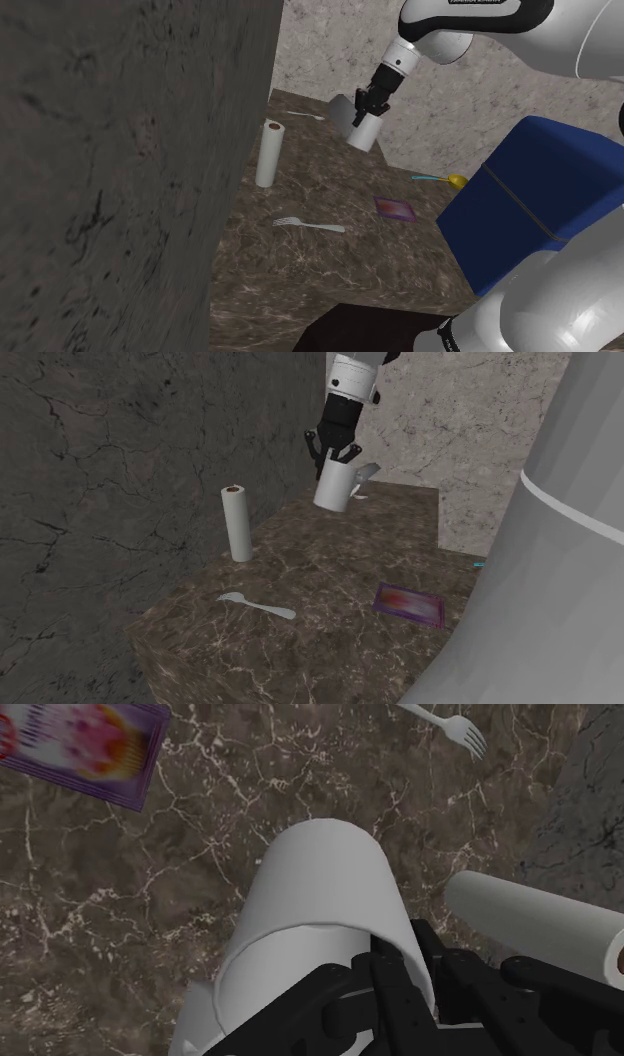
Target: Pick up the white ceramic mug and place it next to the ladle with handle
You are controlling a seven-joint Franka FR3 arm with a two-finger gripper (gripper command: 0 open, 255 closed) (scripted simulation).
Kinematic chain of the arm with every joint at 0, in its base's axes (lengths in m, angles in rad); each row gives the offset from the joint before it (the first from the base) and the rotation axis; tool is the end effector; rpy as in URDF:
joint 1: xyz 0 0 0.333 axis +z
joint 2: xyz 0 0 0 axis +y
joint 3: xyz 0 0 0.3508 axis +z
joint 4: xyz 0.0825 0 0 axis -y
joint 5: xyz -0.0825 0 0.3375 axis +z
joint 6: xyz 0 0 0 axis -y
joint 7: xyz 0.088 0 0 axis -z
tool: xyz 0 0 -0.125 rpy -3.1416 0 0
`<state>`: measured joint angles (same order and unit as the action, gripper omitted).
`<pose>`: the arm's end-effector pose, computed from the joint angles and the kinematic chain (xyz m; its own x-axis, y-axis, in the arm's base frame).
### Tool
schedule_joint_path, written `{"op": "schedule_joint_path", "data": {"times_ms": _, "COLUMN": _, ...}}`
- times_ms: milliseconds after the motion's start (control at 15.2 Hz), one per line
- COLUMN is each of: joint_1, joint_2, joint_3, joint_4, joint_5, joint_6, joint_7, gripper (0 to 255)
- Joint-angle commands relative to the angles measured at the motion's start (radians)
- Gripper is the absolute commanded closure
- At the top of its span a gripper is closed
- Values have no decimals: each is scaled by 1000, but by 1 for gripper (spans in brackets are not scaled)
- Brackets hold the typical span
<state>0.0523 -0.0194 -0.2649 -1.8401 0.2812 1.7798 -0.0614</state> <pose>0.5015 -0.0799 0.5571 0.9773 -0.2092 -0.0329 -0.2101 -0.9378 -0.2762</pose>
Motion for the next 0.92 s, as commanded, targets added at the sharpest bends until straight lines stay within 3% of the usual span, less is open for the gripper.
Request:
{"op": "schedule_joint_path", "data": {"times_ms": 0, "joint_1": 0, "joint_2": -4, "joint_3": 0, "joint_4": 20, "joint_5": -2, "joint_6": -20, "joint_7": 6, "gripper": 255}}
{"op": "schedule_joint_path", "data": {"times_ms": 858, "joint_1": -145, "joint_2": -50, "joint_3": -161, "joint_4": -8, "joint_5": -51, "joint_6": -111, "joint_7": -275, "gripper": 255}}
